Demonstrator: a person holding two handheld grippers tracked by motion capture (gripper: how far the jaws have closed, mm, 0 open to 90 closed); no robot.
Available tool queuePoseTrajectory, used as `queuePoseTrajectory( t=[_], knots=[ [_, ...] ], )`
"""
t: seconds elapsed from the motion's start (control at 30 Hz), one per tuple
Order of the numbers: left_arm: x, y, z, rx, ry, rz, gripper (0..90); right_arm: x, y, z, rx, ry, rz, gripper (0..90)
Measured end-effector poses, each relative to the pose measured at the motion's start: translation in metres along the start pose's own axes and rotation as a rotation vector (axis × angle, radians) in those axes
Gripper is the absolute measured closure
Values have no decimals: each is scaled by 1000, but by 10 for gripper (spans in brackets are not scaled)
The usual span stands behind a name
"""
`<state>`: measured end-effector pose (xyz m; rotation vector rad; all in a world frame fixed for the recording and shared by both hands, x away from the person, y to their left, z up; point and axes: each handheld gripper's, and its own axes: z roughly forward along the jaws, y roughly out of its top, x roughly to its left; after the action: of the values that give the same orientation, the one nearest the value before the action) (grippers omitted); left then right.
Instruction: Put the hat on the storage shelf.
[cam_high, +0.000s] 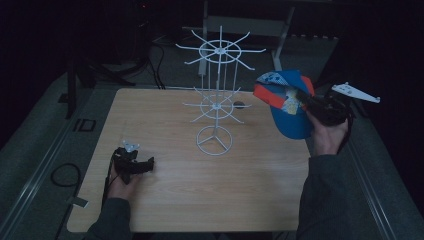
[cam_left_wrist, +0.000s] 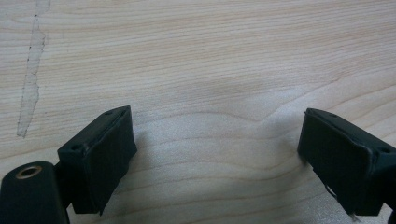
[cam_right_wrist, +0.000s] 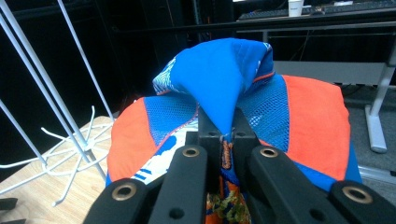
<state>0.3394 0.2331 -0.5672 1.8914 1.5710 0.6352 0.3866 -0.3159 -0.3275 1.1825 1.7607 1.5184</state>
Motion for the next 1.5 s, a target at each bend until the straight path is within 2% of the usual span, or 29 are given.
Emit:
queuePoseTrajectory(
  t=[0.47,0.8,1.03,1.1,1.5],
  knots=[
    [0,0,0,0,0,0,115,4,9,-2,-33,8,-1,877],
    [0,0,0,0,0,0,115,1,15,-6,-77,50,50,877],
    [0,0,0,0,0,0,115,3,20,-9,-104,40,57,877],
    [0,0,0,0,0,0,115,5,22,-10,-113,24,55,877],
    [0,0,0,0,0,0,115,5,28,-11,-152,16,90,877]
  ],
)
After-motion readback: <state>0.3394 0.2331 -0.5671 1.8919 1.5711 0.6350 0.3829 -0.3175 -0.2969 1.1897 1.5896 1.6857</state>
